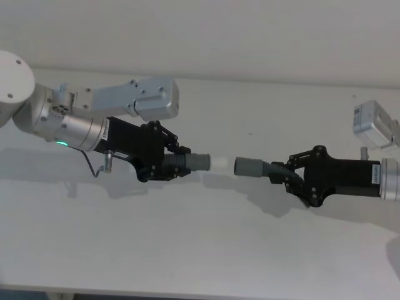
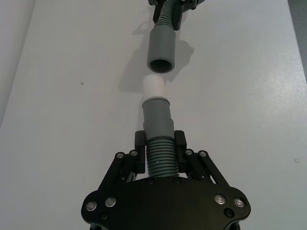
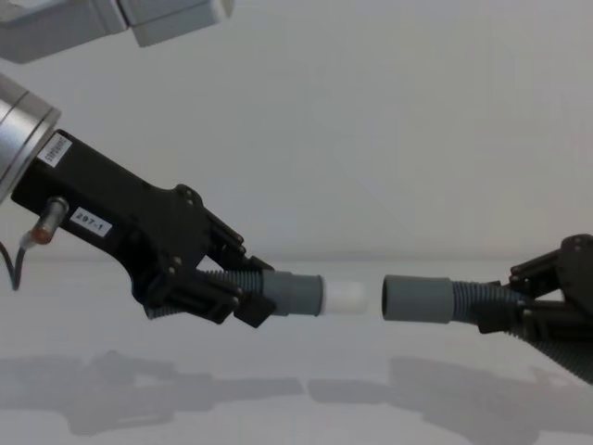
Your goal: Use both hands to pick up one end of the pipe from the table, align the ends, and insert them.
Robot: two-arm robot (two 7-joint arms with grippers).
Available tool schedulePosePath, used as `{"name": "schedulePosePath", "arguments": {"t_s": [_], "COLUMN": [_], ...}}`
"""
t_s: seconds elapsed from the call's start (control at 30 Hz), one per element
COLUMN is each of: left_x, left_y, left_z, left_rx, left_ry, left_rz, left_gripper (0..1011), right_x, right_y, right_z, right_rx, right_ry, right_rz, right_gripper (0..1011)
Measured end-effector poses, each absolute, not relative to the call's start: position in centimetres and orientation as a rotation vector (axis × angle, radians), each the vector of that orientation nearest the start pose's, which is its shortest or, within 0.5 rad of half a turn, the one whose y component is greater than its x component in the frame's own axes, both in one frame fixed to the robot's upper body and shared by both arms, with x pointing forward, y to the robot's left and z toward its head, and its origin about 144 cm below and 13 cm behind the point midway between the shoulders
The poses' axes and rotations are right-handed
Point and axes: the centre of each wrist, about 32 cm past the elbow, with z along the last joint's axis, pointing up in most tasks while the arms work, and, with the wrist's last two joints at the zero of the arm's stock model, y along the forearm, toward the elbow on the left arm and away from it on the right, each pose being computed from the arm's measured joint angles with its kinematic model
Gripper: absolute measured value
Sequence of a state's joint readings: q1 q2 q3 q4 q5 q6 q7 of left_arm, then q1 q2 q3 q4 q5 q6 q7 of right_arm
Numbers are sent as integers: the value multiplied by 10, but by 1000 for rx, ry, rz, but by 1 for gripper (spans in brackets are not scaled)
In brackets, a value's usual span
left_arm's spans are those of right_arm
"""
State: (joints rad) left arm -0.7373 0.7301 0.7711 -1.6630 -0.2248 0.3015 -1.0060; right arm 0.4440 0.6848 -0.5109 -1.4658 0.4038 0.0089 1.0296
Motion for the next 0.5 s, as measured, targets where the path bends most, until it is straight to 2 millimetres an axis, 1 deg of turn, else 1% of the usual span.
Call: {"name": "schedulePosePath", "arguments": {"t_s": [0.5], "left_x": [546], "left_y": [239], "left_z": [1334], "left_rx": [666], "left_ry": [-320], "left_rz": [123], "left_gripper": [343], "right_x": [544], "right_y": [-310], "right_z": [1238], "right_rx": [-340], "right_ry": [-168], "right_rz": [-235], "right_gripper": [173]}}
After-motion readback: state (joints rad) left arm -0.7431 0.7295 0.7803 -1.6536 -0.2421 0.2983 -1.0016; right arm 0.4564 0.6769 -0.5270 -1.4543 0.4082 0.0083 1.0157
